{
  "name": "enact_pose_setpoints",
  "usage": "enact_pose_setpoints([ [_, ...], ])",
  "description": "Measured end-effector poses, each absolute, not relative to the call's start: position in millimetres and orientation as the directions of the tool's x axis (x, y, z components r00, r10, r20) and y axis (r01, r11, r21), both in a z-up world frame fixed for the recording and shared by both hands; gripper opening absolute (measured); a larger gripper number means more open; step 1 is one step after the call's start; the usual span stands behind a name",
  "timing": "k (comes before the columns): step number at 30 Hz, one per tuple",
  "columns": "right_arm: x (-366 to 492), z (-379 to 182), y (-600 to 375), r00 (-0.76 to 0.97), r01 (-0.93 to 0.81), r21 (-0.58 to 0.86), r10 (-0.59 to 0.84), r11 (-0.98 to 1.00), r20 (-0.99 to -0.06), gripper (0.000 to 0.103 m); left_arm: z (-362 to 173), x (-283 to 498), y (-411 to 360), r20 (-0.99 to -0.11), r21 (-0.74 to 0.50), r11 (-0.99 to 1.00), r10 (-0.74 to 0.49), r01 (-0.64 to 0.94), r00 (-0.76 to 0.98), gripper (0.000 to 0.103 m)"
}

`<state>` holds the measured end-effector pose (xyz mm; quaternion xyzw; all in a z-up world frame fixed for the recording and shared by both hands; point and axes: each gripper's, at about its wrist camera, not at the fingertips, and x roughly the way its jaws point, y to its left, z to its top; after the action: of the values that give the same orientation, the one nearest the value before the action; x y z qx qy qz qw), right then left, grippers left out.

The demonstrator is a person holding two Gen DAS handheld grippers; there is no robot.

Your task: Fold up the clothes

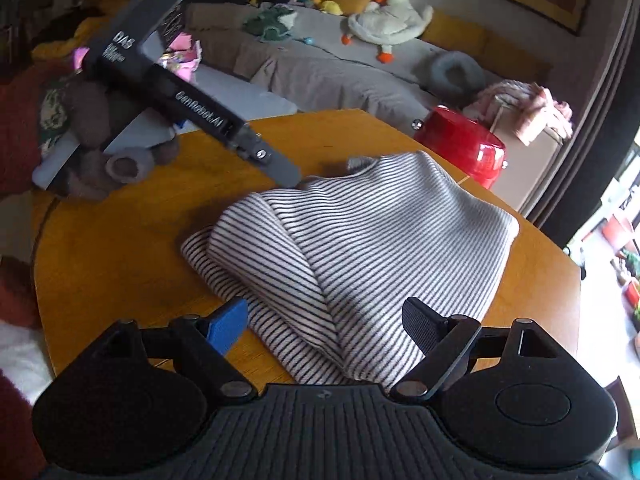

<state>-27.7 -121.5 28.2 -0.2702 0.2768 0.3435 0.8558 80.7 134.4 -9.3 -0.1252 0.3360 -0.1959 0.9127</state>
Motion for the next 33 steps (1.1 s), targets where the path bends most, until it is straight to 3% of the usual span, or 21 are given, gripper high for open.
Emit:
enact_pose_setpoints([
  [10,-46.2,8.7,-94.1,0.629,-0.772,-0.45,0.431,0.45,-0.647,0.09,-4.5,80.5,147.5,-0.584,-0.327,0.925,-0.36,0.195,0.727,0.095],
  [11,-44.5,7.4,-92.0,0.631,-0.769,-0.445,0.433,0.459,-0.644,0.087,-4.3,80.2,147.1,-0.585,-0.325,0.925,-0.36,0.197,0.726,0.095],
  [12,-42.1,6.8,-90.5,0.63,-0.768,-0.433,0.435,0.472,-0.643,0.074,-3.8,79.8,147.1,-0.586,-0.323,0.925,-0.36,0.198,0.726,0.095],
  [13,-39.7,6.3,-88.9,0.63,-0.766,-0.421,0.437,0.485,-0.643,0.067,-3.3,79.2,147.4,-0.586,-0.322,0.926,-0.359,0.199,0.726,0.095],
  [14,-37.2,5.7,-87.3,0.629,-0.765,-0.408,0.439,0.499,-0.642,0.065,-3.0,78.6,147.6,-0.586,-0.32,0.926,-0.358,0.199,0.727,0.095],
  [17,-20.9,11.5,-93.0,0.586,-0.765,-0.264,0.465,0.587,-0.664,0.062,-2.1,76.3,148.2,-0.587,-0.312,0.929,-0.354,0.199,0.728,0.095],
  [21,10.6,21.6,-120.4,0.494,-0.693,0.074,0.546,0.717,-0.677,0.059,0.6,65.5,146.7,-0.575,-0.274,0.927,-0.372,0.258,0.729,0.095],
  [24,23.7,21.2,-136.4,0.454,-0.635,0.23,0.598,0.737,-0.661,0.058,3.4,55.4,144.9,-0.562,-0.236,0.918,-0.396,0.318,0.726,0.096],
  [30,41.1,15.8,-161.3,0.403,-0.545,0.432,0.677,0.718,-0.616,0.058,5.1,24.8,116.2,-0.573,-0.036,0.86,-0.435,0.509,0.695,0.099],
  [33,44.4,14.0,-164.9,0.399,-0.544,0.446,0.686,0.711,-0.608,0.058,0.4,17.2,92.5,-0.584,0.106,0.811,-0.417,0.575,0.696,0.099],
])
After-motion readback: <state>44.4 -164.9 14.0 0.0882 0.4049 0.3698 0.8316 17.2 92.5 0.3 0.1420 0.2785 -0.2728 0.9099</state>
